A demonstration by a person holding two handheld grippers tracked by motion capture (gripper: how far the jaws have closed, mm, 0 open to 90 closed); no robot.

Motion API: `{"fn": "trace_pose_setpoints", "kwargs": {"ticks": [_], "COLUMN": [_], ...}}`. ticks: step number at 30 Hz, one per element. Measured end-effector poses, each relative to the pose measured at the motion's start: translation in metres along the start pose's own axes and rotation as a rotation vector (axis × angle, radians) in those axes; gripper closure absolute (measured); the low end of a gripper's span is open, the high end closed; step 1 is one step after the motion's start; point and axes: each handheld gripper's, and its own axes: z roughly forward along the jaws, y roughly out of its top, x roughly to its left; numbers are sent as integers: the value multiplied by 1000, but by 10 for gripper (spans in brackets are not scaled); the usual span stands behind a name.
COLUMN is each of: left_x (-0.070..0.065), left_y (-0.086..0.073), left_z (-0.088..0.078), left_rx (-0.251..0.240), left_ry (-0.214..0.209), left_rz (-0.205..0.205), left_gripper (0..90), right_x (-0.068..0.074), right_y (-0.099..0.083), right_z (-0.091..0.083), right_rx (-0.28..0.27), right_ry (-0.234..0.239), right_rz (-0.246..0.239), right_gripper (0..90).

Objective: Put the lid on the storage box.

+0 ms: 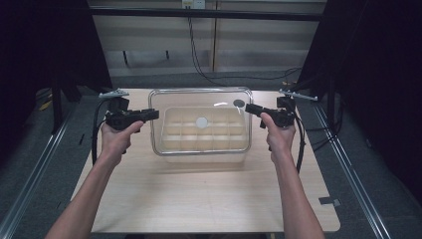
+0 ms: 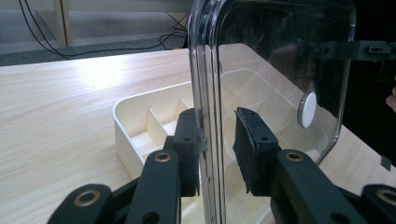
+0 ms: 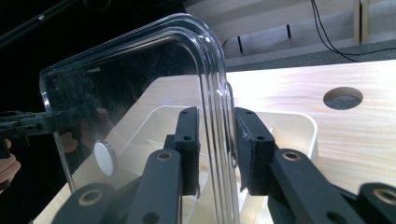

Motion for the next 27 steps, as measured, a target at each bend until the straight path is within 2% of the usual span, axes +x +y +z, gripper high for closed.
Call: {"fn": "trace_pose_setpoints", "kwargs": {"ticks": [5, 13, 19, 27], "left_x": [1, 7, 12, 25], "left_y": [2, 7, 8, 6], "left_z": [7, 16, 22, 37], "left_rx": [3, 35, 45, 53], "left_ry": [6, 23, 23, 8], "left_rz": [-2, 4, -11, -64], "left_gripper": [706, 692, 677, 655], "right_x": [-6, -12, -17, -28], "right_y": [-1, 0, 1, 0], "right_z": [1, 6, 12, 24], "right_rx": [4, 13, 29, 50], "right_ry": [-6, -4, -18, -28], "right_rz": [8, 19, 26, 49], "right_gripper": [727, 738, 736, 736]}}
